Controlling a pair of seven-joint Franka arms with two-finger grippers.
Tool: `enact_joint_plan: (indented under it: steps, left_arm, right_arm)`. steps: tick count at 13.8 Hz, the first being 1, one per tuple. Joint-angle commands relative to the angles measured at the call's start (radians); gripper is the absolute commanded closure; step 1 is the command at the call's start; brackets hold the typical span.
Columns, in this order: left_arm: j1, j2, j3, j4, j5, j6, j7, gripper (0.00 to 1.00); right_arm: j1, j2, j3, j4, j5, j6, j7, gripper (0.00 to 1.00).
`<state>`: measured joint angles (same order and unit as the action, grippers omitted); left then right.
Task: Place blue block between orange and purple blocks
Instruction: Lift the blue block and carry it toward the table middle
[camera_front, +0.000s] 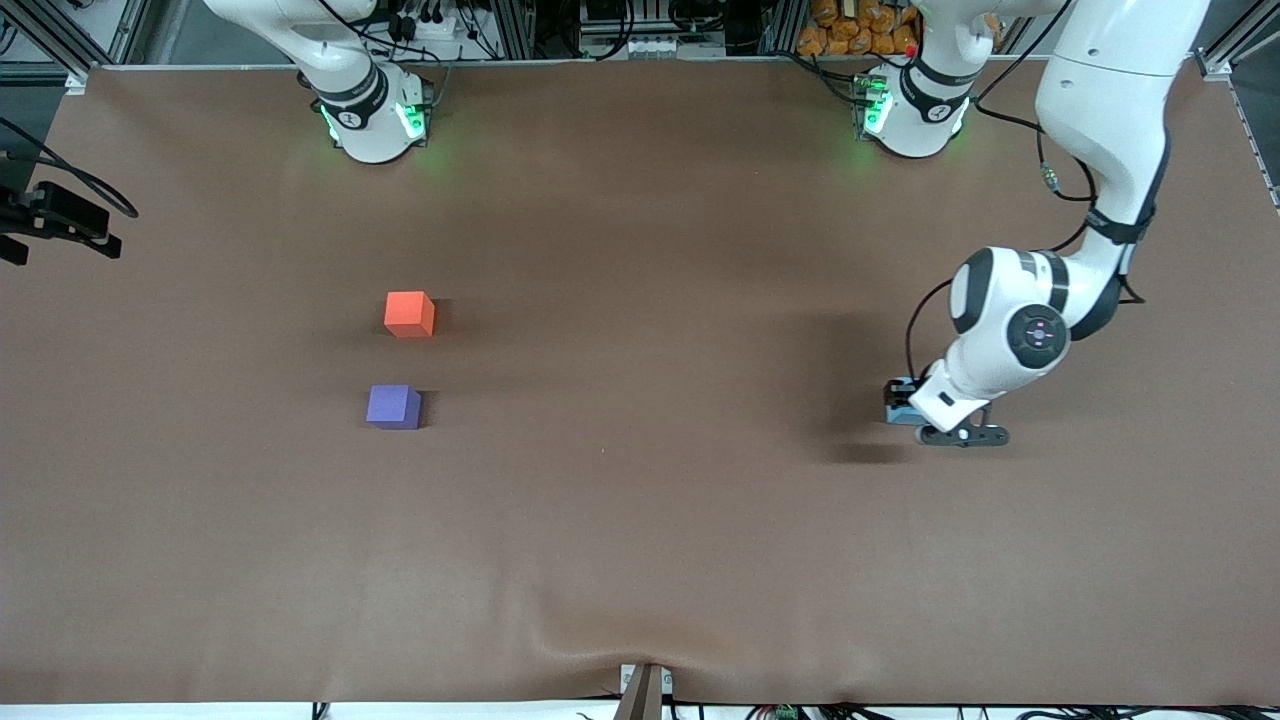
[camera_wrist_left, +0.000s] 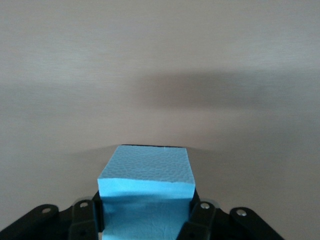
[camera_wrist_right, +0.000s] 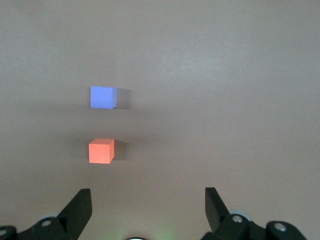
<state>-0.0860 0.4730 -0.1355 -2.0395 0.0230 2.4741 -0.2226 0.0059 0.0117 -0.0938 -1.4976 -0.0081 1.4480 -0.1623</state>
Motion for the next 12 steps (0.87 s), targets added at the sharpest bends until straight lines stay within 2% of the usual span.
enact_joint_plan:
  steps: [1, 2, 4, 7, 8, 11, 12]
  left_arm:
    - [-0.027, -0.008, -0.105, 0.051, 0.002, -0.007, -0.191, 0.89]
    - [-0.053, -0.007, -0.145, 0.080, 0.002, -0.009, -0.271, 0.89]
    - [-0.168, 0.018, -0.161, 0.166, 0.002, -0.052, -0.436, 0.86]
    - [-0.358, 0.149, -0.159, 0.381, 0.005, -0.127, -0.689, 0.86]
    - [-0.417, 0.198, -0.153, 0.444, 0.009, -0.138, -0.724, 0.85]
    - [-0.544, 0.306, -0.139, 0.547, 0.012, -0.136, -0.735, 0.82]
    - [-0.579, 0.334, -0.119, 0.570, 0.017, -0.136, -0.726, 0.72]
  right_arm:
    - [-0.001, 0.001, 0.002, 0.007, -0.004, -0.009, 0.014, 0.00]
    - [-0.001, 0.001, 0.002, 0.007, -0.004, -0.009, 0.014, 0.00]
    - [0.000, 0.001, 0.002, 0.007, -0.004, -0.008, 0.014, 0.00]
    - [0.003, 0.002, 0.002, 0.008, -0.004, -0.009, 0.012, 0.00]
    - [0.003, 0.005, 0.003, 0.010, -0.006, -0.009, 0.007, 0.00]
    - [0.006, 0.013, 0.003, 0.010, -0.004, -0.009, 0.006, 0.00]
    - [0.006, 0.017, 0.003, 0.010, -0.003, -0.005, 0.003, 0.00]
